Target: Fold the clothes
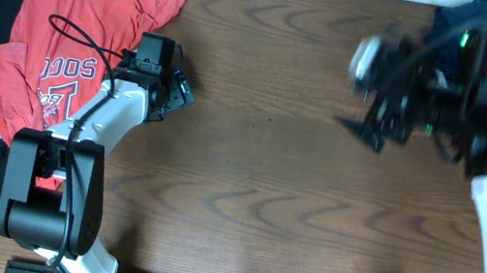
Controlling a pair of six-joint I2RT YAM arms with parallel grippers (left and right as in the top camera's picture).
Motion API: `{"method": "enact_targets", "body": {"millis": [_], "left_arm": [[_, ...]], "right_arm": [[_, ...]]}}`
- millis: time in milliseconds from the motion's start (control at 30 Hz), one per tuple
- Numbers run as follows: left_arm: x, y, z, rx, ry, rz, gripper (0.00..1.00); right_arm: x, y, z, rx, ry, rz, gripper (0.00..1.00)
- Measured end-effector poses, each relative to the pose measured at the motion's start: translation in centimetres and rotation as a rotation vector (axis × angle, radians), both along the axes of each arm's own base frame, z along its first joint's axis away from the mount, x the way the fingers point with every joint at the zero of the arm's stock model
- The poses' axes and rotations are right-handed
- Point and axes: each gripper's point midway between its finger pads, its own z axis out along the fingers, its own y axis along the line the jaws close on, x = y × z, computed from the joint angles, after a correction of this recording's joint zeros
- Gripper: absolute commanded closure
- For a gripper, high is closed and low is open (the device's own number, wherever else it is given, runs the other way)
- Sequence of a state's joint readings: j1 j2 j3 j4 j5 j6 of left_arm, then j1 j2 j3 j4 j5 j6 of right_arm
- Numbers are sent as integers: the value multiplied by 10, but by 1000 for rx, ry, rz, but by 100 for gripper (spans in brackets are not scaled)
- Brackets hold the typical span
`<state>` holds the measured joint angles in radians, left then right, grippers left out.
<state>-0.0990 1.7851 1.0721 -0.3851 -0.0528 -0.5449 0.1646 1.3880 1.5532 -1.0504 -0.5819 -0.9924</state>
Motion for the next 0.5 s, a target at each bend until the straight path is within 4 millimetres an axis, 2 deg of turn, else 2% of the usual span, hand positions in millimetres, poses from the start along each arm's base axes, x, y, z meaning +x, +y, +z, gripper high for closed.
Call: {"method": "enact_targets", "body": {"millis": [167,267,400,500], "left_arm": [[0,0,0,0,1,0,2],[0,0,0,0,1,0,2],[0,0,0,0,1,0,2],[0,0,0,0,2,0,2]], "right_arm": [[-31,-5,-57,-42,-52,79,1],[-42,-4,-64,-32,-159,104,1],[-54,-4,-59,-6,-362,123,1],[-69,-5,-73,2,-448,131,1]]}}
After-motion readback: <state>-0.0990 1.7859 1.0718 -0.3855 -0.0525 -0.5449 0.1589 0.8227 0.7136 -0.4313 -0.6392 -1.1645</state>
